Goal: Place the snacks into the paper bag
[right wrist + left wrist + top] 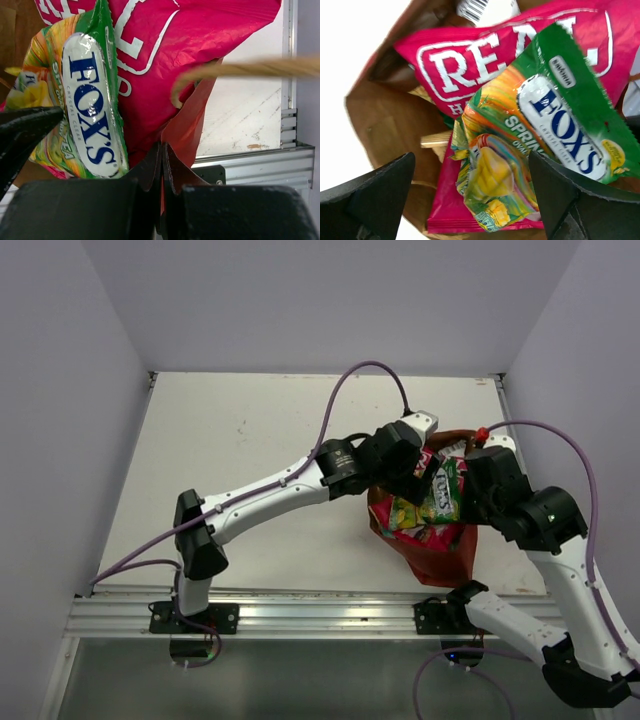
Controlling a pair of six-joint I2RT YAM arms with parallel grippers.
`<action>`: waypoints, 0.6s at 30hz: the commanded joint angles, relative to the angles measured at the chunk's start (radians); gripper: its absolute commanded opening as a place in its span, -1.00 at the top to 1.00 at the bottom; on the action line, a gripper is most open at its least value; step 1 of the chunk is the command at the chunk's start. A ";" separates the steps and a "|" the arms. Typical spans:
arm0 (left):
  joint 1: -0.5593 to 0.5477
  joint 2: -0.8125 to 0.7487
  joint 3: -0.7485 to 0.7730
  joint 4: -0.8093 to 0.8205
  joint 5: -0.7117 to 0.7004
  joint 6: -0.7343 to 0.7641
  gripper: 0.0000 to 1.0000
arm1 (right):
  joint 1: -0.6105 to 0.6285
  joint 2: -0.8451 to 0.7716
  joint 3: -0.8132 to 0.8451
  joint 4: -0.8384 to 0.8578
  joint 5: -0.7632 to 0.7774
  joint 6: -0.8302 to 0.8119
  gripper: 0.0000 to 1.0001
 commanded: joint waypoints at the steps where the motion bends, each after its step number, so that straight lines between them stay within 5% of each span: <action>1: -0.015 -0.071 0.030 -0.015 -0.137 0.011 -0.99 | 0.004 0.000 0.010 0.102 -0.032 0.006 1.00; 6: -0.001 -0.203 -0.145 0.066 -0.243 -0.058 -0.99 | 0.004 0.000 0.010 0.105 -0.036 0.006 1.00; 18: 0.079 -0.208 -0.393 0.100 -0.187 -0.147 -0.88 | 0.004 -0.002 0.012 0.106 -0.037 0.004 1.00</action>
